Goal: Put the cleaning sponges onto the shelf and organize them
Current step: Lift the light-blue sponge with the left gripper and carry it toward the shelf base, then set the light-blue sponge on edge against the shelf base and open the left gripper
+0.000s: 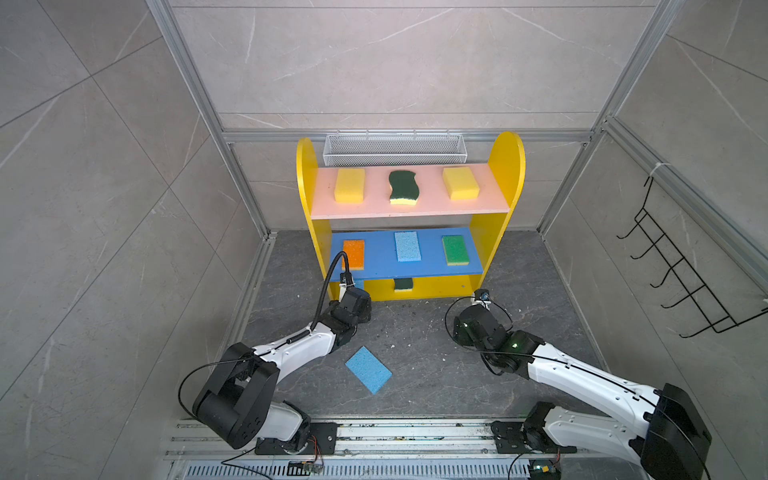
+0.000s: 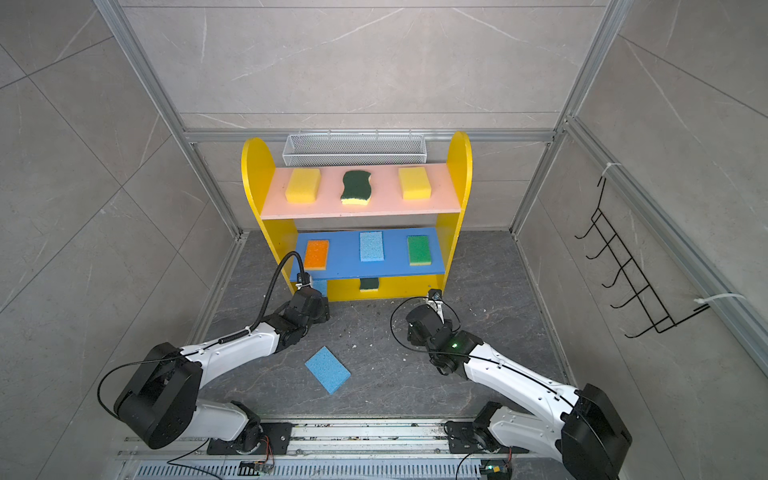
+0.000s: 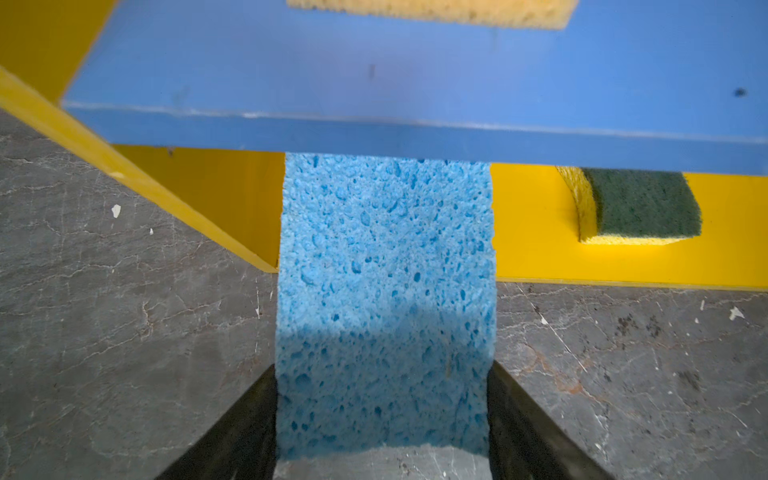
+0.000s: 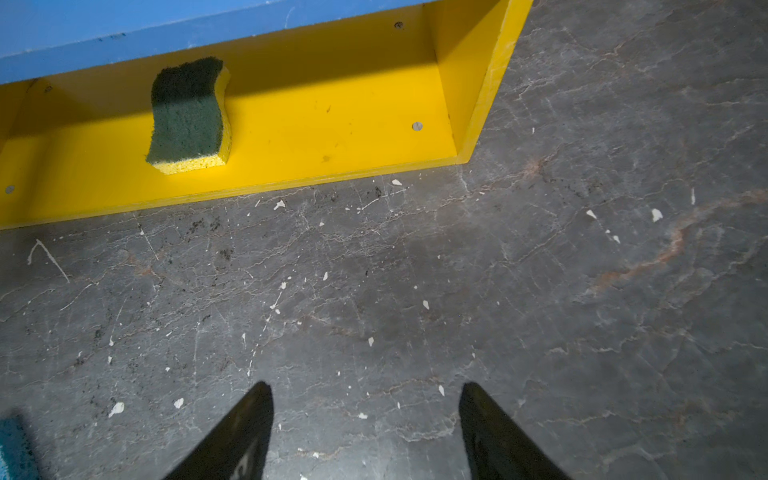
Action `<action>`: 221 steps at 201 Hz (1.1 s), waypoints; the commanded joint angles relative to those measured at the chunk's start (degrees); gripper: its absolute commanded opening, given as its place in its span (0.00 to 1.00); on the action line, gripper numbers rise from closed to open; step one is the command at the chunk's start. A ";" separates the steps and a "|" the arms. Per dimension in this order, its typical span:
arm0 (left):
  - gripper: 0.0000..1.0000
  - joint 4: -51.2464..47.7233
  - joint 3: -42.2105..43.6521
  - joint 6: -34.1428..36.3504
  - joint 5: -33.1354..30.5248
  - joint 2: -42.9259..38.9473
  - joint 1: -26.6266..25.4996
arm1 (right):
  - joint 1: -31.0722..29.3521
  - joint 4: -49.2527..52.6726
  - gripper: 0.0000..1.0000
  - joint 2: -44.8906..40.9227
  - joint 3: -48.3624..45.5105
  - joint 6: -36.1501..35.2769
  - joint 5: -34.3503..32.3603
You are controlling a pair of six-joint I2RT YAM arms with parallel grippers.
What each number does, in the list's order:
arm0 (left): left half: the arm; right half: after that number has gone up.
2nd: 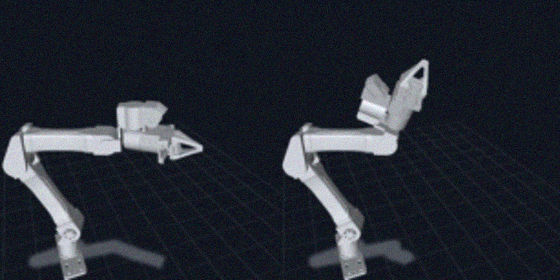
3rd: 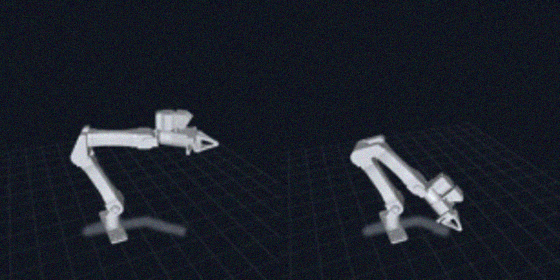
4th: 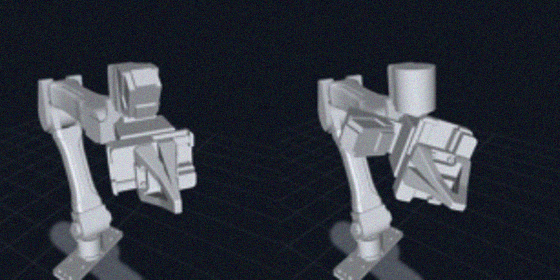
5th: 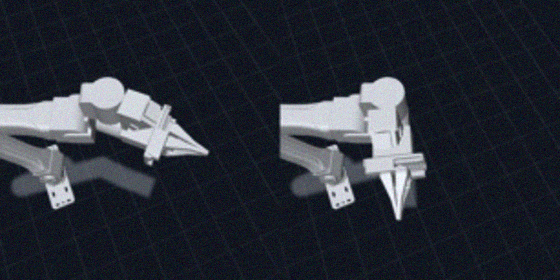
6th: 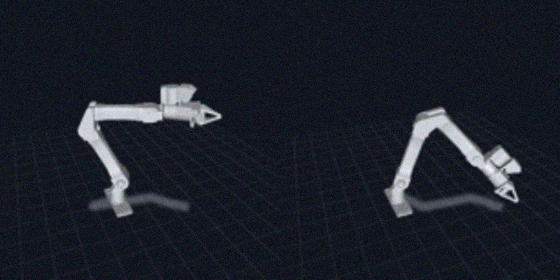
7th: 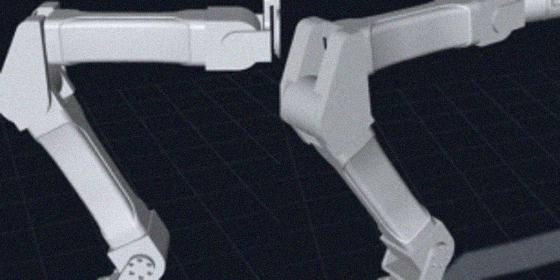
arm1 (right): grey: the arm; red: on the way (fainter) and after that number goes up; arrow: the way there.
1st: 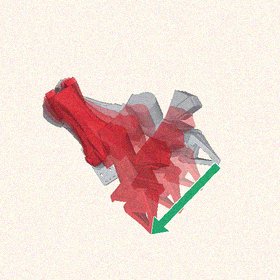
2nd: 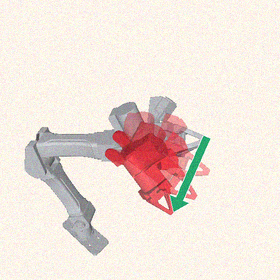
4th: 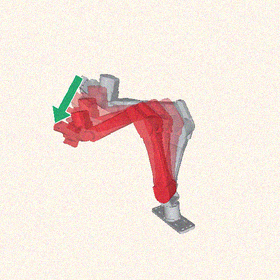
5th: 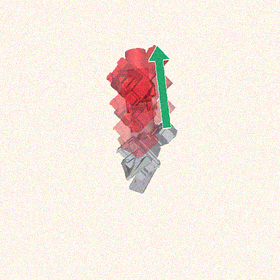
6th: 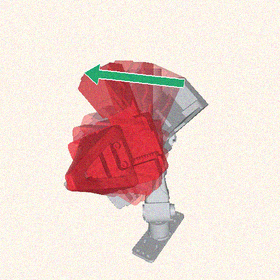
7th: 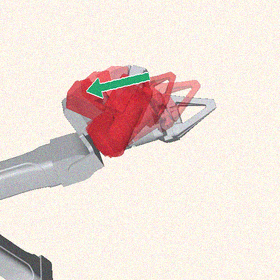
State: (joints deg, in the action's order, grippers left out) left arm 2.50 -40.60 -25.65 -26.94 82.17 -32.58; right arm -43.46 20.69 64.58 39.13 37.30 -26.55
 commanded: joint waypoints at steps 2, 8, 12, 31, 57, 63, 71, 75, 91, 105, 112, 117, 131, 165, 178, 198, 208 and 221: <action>0.73 4.99 -1.13 2.09 -0.65 2.44 0.68 | 0.26 -1.08 0.73 0.63 0.18 1.15 0.33; 0.73 5.65 -1.30 2.22 -0.83 3.02 0.72 | 0.23 -1.23 0.73 0.71 0.07 1.06 0.39; 0.73 6.25 -1.32 2.35 -0.79 3.43 0.75 | 0.24 -1.33 0.73 0.78 0.04 1.11 0.29; 0.73 8.29 -1.68 2.72 -0.40 5.08 0.94 | 0.29 -1.52 0.73 1.15 -0.11 1.19 0.41; 0.73 10.35 -1.98 2.67 -1.18 6.48 0.94 | 0.23 -2.16 0.73 1.29 -0.55 1.39 0.43; 0.73 10.70 -2.10 2.77 -1.43 6.90 1.03 | 0.23 -2.31 0.73 1.39 -0.70 1.48 0.41; 0.73 11.03 -2.36 3.05 -1.42 7.48 1.07 | 0.23 -2.49 0.73 1.58 -0.79 1.46 0.44; 0.73 11.11 -2.55 3.16 -1.52 7.75 1.11 | 0.22 -2.49 0.73 1.66 -0.81 1.48 0.45; 0.74 12.15 -2.73 3.53 -1.55 8.80 1.20 | 0.27 -2.67 0.73 2.08 -0.86 1.53 0.66; 0.74 13.15 -2.65 3.51 -2.12 9.48 1.30 | 0.23 -2.99 0.73 2.41 -1.06 1.72 0.79; 0.74 13.90 -2.35 3.34 -2.45 9.65 1.46 | 0.25 -3.19 0.73 2.48 -1.24 1.72 0.95; 0.74 14.52 -2.06 3.20 -2.58 9.71 1.53 | 0.23 -3.28 0.73 2.57 -1.33 1.85 0.95; 0.75 15.40 -1.63 2.57 -2.88 10.09 2.03 | 0.23 -3.37 0.73 2.83 -1.34 2.07 1.14; 0.75 17.05 -1.26 2.28 -4.00 11.27 2.86 | 0.27 -3.81 0.73 3.18 -1.41 2.09 1.50; 0.75 17.20 -1.49 2.51 -4.00 11.97 3.12 | 0.22 -3.89 0.73 3.29 -1.42 2.08 1.50; 0.75 17.18 -2.09 2.80 -3.48 13.08 3.39 | 0.22 -3.90 0.73 3.53 -1.43 2.16 1.54; 0.75 17.35 -2.33 2.71 -3.30 13.58 3.40 | 0.22 -3.90 0.73 3.54 -1.43 2.23 1.62; 0.75 17.53 -2.59 2.70 -3.21 14.23 3.57 | 0.22 -3.90 0.73 3.54 -1.43 2.25 1.71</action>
State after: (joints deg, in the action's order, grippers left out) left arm 17.34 -41.45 -23.53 -28.88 95.11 -29.47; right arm -43.46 17.08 67.57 38.20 38.81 -25.04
